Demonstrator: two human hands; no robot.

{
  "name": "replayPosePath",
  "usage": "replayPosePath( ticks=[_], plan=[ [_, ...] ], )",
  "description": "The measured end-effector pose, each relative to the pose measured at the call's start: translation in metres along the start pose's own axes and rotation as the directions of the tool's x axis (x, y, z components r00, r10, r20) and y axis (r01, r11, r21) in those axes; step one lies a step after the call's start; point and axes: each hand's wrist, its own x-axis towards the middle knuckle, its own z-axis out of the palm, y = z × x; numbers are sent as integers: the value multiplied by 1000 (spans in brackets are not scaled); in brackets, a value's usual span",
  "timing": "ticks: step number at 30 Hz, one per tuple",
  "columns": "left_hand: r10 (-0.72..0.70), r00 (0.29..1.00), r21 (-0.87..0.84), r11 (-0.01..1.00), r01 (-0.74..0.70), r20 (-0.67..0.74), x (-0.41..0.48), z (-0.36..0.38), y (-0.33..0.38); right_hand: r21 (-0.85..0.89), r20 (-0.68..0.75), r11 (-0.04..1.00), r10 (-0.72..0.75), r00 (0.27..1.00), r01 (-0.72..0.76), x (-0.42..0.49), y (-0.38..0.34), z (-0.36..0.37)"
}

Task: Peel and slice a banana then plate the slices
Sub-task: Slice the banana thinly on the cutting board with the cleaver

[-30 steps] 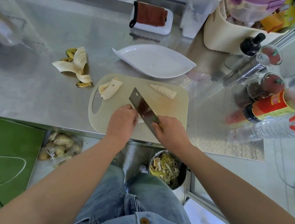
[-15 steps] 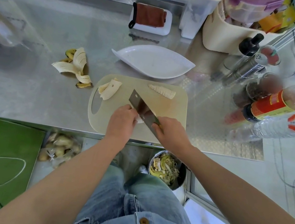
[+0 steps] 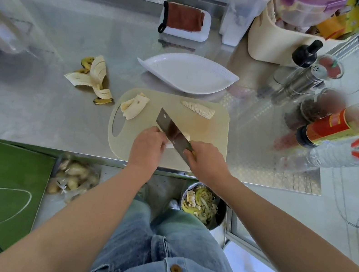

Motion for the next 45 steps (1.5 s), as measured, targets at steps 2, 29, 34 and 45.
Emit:
replayPosePath(
  ticks=[2,29,34,45],
  plan=[
    [0,1000,1,1000,0,6,0,0,0,-5,15,1000,17,1000,-17,-2,0,3],
    [-3,1000,53,999,2,12,0,-2,0,-9,37,1000,16,999,-16,-3,0,1],
    [-5,1000,49,999,5,9,0,-3,-1,-1,15,1000,-14,1000,14,-3,1,-3],
    [-25,1000,54,998,25,1,0,-4,0,3,7,1000,-23,1000,23,0,-1,-5]
  ],
)
